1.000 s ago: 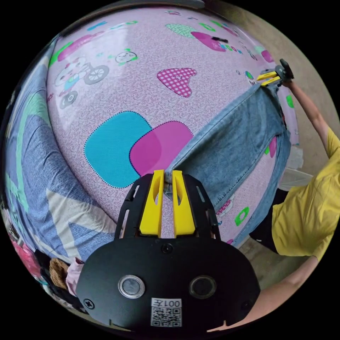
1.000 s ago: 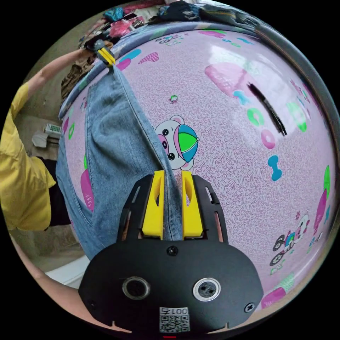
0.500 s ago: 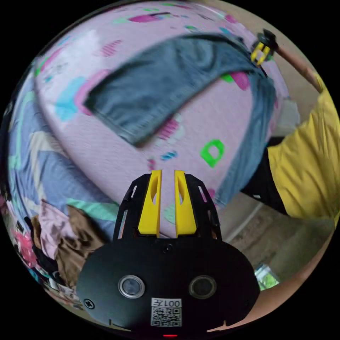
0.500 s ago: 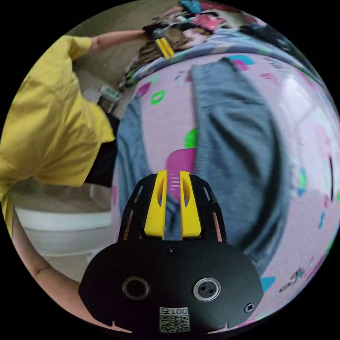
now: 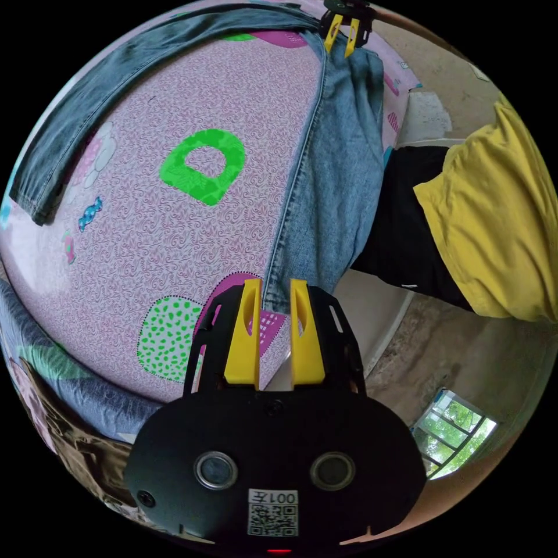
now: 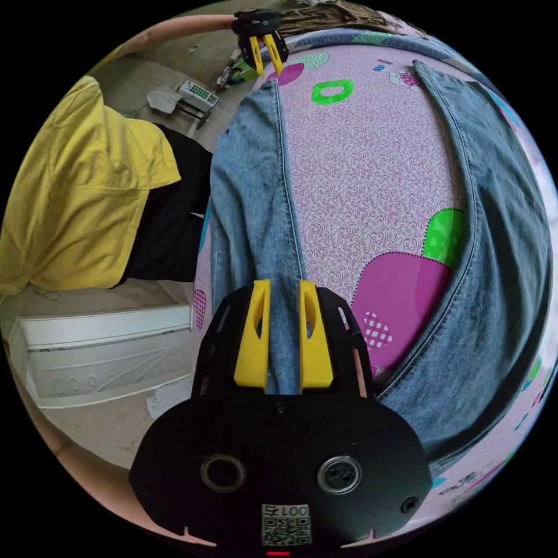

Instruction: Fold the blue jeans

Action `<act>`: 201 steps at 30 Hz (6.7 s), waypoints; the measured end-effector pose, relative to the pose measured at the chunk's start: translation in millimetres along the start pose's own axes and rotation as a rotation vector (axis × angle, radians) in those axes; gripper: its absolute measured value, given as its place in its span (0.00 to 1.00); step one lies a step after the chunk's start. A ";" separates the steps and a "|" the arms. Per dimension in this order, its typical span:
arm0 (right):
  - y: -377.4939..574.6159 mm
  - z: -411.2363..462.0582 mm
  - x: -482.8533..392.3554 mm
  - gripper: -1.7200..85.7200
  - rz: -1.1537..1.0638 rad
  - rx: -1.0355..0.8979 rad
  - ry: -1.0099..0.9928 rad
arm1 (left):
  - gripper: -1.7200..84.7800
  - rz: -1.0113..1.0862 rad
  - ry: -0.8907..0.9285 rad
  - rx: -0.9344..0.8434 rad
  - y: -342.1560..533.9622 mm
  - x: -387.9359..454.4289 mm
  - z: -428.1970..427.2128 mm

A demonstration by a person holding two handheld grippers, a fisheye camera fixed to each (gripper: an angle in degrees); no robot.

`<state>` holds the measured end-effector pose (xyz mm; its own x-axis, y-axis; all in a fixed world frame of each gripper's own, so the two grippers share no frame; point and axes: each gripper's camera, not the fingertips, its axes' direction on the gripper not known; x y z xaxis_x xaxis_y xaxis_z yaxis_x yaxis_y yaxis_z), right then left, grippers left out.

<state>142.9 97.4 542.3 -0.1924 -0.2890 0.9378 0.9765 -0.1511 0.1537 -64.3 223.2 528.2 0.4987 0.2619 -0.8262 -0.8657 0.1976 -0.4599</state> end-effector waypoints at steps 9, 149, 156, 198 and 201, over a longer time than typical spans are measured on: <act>-26.5 17.0 -13.0 0.11 -0.023 -0.118 0.090 | 0.06 -0.007 -0.042 0.032 28.0 16.4 32.2; 315.7 -114.7 -9.3 0.11 0.682 0.193 0.581 | 0.06 -0.176 -0.529 0.228 -148.7 -11.6 -237.1; 306.5 -142.6 111.9 0.16 0.594 0.074 0.389 | 0.11 -0.064 -0.444 0.090 -202.3 -110.4 -256.6; 270.4 -176.2 260.4 0.04 0.457 -0.108 -0.006 | 0.00 0.009 -0.255 -0.188 -263.1 -239.8 -230.5; 270.3 -179.2 243.3 0.04 0.477 -0.076 0.008 | 0.00 0.010 -0.292 -0.162 -250.5 -220.4 -231.3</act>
<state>342.6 -183.1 756.3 0.2740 -0.3502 0.8957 0.9462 -0.0688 -0.3163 32.7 -102.5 750.3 0.4610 0.5271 -0.7139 -0.8545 0.0468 -0.5173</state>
